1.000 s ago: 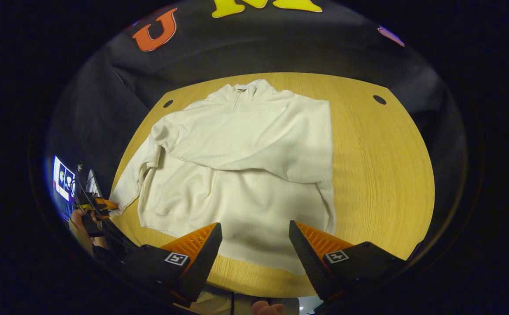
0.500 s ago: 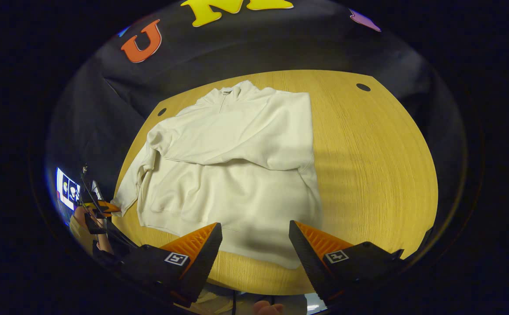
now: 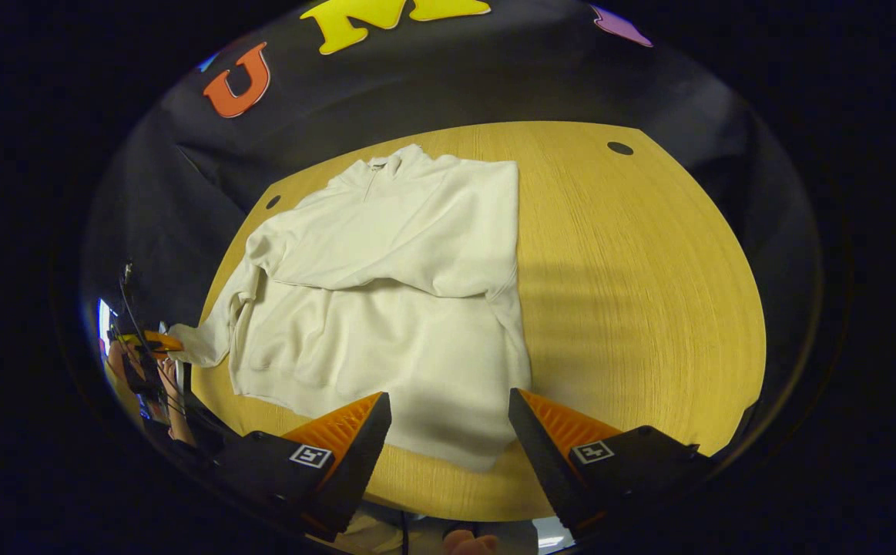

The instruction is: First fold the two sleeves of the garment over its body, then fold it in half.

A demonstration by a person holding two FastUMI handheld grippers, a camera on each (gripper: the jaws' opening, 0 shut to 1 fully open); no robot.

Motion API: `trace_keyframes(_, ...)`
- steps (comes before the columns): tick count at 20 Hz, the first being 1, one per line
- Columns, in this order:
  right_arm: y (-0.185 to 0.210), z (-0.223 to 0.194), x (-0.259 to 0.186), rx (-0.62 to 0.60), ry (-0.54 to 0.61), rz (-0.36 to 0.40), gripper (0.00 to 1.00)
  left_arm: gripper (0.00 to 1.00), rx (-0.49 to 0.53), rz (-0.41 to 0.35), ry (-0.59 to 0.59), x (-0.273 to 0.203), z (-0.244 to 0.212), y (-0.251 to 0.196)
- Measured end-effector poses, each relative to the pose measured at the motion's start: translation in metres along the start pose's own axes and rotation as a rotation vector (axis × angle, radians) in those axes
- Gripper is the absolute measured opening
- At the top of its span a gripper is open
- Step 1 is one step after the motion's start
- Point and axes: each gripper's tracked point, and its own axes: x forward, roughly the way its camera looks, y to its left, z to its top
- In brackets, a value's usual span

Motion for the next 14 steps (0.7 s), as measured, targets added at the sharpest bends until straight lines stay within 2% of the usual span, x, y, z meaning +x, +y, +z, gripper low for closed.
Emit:
trace_keyframes(3, -0.009, 0.007, 0.000, -0.011, -0.016, -0.002, 0.93, 0.07, 0.075, -0.067, -0.044, -0.028, 0.023, -0.056)
trace_keyframes(4, -0.012, 0.008, 0.000, -0.017, -0.018, -0.005, 0.97, 0.07, 0.097, -0.089, -0.060, -0.037, 0.031, -0.078)
trace_keyframes(8, -0.031, 0.017, -0.005, -0.018, -0.036, -0.007, 0.96, 0.06, 0.181, -0.168, -0.102, -0.066, 0.051, -0.167)
trace_keyframes(12, -0.056, 0.032, -0.013, 0.033, -0.072, -0.027, 0.96, 0.07, 0.272, -0.255, -0.110, -0.081, 0.047, -0.254)
trace_keyframes(14, -0.068, 0.032, -0.015, 0.051, -0.073, -0.031, 0.93, 0.07, 0.331, -0.280, -0.106, -0.086, 0.039, -0.289)
